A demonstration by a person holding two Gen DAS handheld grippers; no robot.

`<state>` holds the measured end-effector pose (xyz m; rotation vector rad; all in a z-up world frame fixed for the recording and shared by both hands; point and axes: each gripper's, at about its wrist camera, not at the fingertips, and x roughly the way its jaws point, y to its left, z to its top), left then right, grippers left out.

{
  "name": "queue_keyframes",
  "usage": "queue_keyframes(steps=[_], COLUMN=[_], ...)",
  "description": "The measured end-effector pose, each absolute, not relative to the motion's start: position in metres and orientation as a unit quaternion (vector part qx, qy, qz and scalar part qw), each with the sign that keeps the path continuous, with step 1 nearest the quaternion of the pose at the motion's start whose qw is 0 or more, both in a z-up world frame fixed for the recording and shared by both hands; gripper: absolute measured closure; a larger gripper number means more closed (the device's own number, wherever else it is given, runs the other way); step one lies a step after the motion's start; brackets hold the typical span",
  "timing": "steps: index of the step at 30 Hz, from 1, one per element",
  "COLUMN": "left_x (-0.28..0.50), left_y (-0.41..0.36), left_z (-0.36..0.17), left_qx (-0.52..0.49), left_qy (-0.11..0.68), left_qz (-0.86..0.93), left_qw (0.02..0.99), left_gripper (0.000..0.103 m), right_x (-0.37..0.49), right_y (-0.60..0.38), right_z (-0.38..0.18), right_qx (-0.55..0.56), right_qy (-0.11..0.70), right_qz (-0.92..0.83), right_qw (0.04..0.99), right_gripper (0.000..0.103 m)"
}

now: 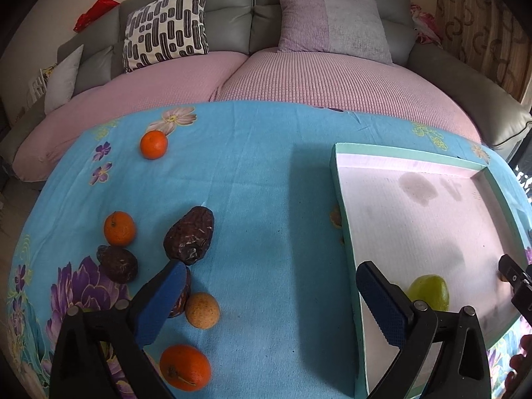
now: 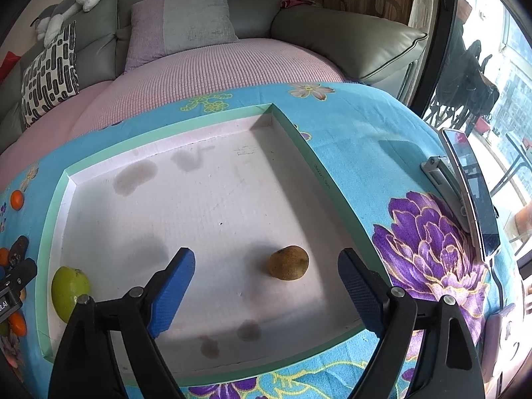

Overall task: Organize fruits
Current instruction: 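Move both tools back over the loose fruit on the cloth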

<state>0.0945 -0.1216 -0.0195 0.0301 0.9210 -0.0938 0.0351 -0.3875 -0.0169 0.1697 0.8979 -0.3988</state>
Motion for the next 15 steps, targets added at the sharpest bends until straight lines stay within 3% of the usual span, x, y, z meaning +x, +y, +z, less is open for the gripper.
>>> queue_keyframes(steps=[15], left_x=[0.079], left_y=[-0.101], left_z=[0.002], left_qx=[-0.008], left_qy=[0.395], left_qz=[-0.082], left_qw=[0.915], left_gripper=[0.0], right_x=[0.033], right_y=[-0.381], right_z=[-0.007], right_qx=[0.111], right_qy=[0.392], right_qz=[-0.173], right_qw=[0.896], right_gripper=[0.014])
